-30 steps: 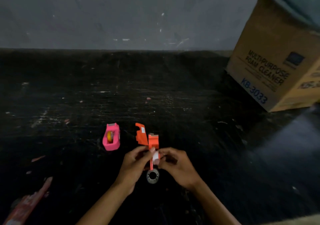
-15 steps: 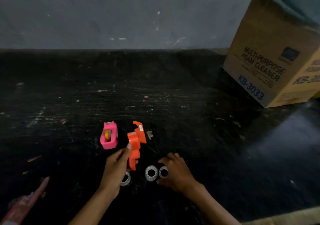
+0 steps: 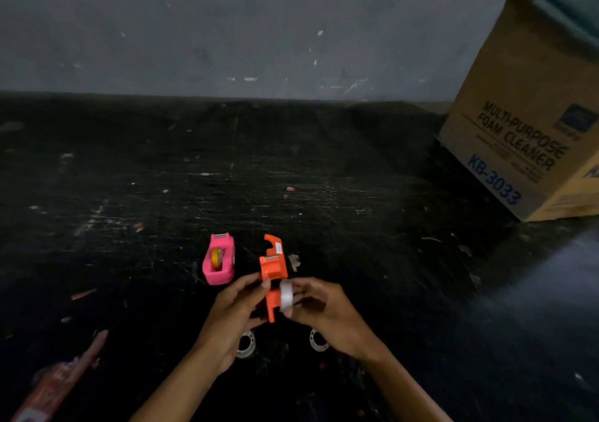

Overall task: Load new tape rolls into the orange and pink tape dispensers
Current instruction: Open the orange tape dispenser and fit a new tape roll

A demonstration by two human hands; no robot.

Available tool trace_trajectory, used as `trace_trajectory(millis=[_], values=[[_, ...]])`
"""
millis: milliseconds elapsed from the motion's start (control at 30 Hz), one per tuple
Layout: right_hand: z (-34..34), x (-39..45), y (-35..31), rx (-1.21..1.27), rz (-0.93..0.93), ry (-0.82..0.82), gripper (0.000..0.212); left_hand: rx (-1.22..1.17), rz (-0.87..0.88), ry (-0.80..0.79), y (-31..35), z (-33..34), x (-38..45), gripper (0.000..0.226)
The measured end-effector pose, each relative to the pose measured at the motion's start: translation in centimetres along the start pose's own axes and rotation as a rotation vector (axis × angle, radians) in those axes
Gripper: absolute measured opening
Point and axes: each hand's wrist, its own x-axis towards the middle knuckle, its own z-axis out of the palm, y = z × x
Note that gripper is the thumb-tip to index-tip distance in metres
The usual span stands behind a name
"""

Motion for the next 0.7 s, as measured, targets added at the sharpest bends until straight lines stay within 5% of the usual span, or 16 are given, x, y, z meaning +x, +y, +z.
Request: trace_trajectory(millis=[267,400,500,700], values=[[0.4,1.6,0.4,-0.041,-0.022,-0.078,0.039,-0.053,-0.099,-0.059,0.5,-0.9,0.8,0.027],[-0.5,4.9,0.0,-0.075,-0.005,0.062,0.017,-0.167,-0.124,-0.013,1.1,-2.4,1.3,0.032],[-0.6,8.4,0.5,-0.301,0.004,0.222,0.011,-0.195,-0.128,0.029,1.6,-3.6,1.6,0.040],[1.4,13.0,2.3,-0.911,0.241,0.201,0.029,-0.188,-0.098,0.070,2.5,-4.7,1.6,0.043]])
